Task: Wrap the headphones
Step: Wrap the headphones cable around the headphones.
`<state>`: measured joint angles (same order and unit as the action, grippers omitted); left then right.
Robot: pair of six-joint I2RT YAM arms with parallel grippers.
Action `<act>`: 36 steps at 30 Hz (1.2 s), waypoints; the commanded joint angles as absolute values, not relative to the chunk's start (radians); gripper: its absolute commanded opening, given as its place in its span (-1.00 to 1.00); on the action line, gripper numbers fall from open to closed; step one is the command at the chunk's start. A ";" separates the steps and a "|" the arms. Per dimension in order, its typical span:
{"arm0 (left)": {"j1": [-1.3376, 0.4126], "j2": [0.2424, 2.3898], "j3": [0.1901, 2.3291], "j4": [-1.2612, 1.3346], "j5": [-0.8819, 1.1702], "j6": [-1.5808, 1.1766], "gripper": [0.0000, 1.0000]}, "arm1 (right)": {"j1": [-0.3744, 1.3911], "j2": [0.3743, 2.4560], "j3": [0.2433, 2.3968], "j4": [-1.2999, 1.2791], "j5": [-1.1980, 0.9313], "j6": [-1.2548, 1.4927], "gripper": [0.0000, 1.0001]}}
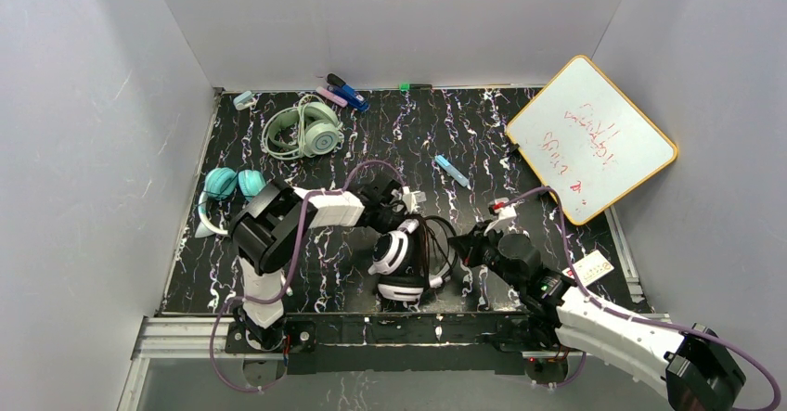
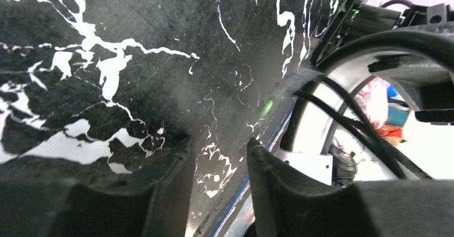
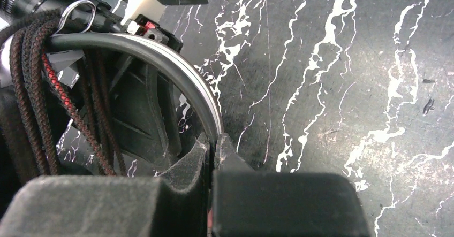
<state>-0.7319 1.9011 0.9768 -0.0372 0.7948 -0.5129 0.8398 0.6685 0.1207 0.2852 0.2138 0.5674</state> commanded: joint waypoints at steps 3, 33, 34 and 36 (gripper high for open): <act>-0.725 1.804 0.990 -0.274 0.543 -0.422 -0.03 | 0.850 0.652 0.086 0.361 0.249 0.535 -0.97; -0.517 1.099 0.692 -0.084 0.390 -0.393 0.28 | 0.851 0.604 0.665 -0.143 0.204 0.610 -0.97; -0.517 1.066 0.668 -0.045 0.400 -0.381 0.29 | 0.851 0.616 0.700 -0.169 0.208 0.624 -0.97; -0.518 0.999 0.620 0.044 0.412 -0.362 0.30 | 0.851 0.644 0.786 -0.227 0.222 0.654 -0.97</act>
<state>-0.5232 1.1049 0.6968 -0.1165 0.4076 -0.4023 0.8509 0.6239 0.6033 -0.2268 0.2142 0.5396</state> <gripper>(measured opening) 0.643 0.052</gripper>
